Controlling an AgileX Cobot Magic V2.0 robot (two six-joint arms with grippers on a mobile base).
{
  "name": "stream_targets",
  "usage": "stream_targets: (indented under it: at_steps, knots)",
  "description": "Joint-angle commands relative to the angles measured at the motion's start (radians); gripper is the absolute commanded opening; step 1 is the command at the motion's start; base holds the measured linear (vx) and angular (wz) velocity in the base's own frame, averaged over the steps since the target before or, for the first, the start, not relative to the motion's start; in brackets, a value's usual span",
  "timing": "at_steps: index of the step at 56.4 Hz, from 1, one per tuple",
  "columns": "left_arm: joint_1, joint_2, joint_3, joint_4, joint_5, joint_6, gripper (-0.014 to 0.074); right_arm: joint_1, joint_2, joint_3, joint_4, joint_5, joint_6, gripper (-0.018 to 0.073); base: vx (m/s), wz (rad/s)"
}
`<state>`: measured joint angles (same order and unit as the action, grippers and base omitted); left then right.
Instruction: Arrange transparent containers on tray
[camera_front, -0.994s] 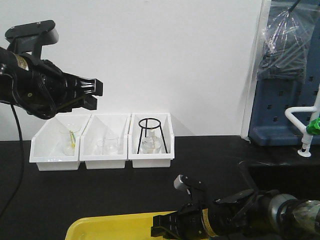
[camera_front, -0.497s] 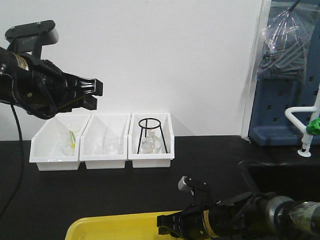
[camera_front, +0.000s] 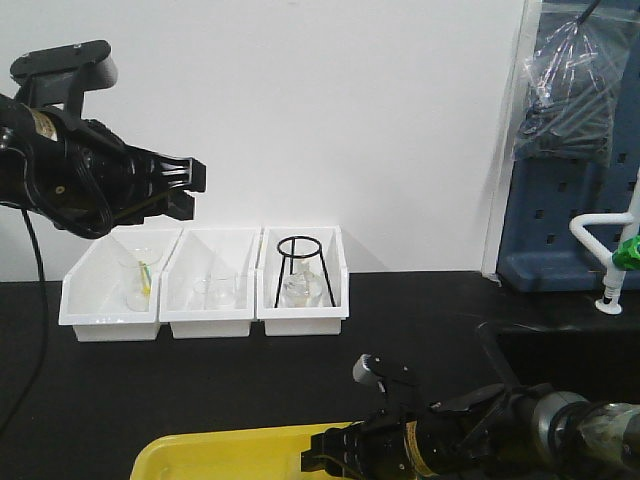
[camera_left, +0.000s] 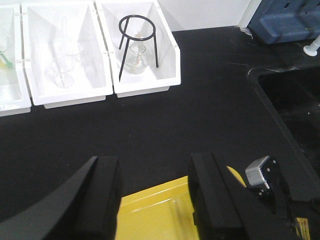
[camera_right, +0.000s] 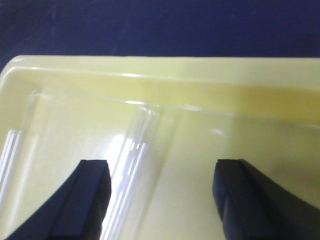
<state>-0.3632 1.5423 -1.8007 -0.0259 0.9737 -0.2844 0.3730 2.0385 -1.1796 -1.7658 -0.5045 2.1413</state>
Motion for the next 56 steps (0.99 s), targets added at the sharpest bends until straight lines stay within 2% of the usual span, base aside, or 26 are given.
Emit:
stream_targets:
  at_steps: [1,8,16,19,20,25,31,35,42,49,56]
  knots:
    - [-0.006,-0.044,-0.03,-0.001,-0.07,0.025,0.0434,-0.004,-0.095,-0.028,-0.022,-0.056,-0.014,0.0448,0.0,0.0]
    - [-0.006,-0.044,-0.03,-0.012,-0.055,0.108,0.0345,-0.004,-0.184,-0.028,-0.026,-0.111,-0.014,0.0285,0.0,0.0]
    - [-0.006,-0.044,-0.03,-0.01,0.02,0.16,0.0103,-0.004,-0.34,-0.028,-0.026,-0.133,-0.033,-0.0009,0.0,0.0]
    - [-0.006,-0.044,-0.03,-0.019,0.057,0.196,-0.0002,-0.004,-0.404,-0.028,-0.026,-0.132,-0.037,-0.0014,0.0,0.0]
    - [-0.006,-0.044,-0.028,-0.028,0.072,0.216,-0.001,-0.004,-0.428,-0.028,-0.026,-0.132,-0.041,-0.0014,0.0,0.0]
    - [-0.006,-0.056,-0.008,-0.091,0.125,0.314,-0.0009,-0.004,-0.53,-0.025,-0.027,-0.136,-0.069,-0.0013,0.0,0.0]
    - [-0.006,-0.1,0.062,-0.21,0.115,0.405,-0.0009,-0.004,-0.634,-0.025,-0.027,-0.138,-0.078,-0.0013,0.0,0.0]
    - [-0.006,-0.15,0.137,-0.288,0.061,0.469,-0.0008,-0.004,-0.694,-0.017,-0.027,-0.132,-0.078,-0.0013,0.0,0.0]
    - [-0.006,-0.279,0.318,-0.352,-0.075,0.514,-0.0008,-0.004,-0.803,0.057,-0.027,-0.064,-0.108,-0.0013,0.0,0.0]
    - [-0.006,-0.427,0.526,-0.358,-0.218,0.524,-0.0008,-0.004,-0.926,0.187,-0.027,0.042,-0.153,-0.0013,0.0,0.0]
    - [-0.006,-0.592,0.723,-0.357,-0.33,0.525,-0.0008,-0.004,-1.032,0.289,-0.027,0.133,-0.157,-0.0013,0.0,0.0]
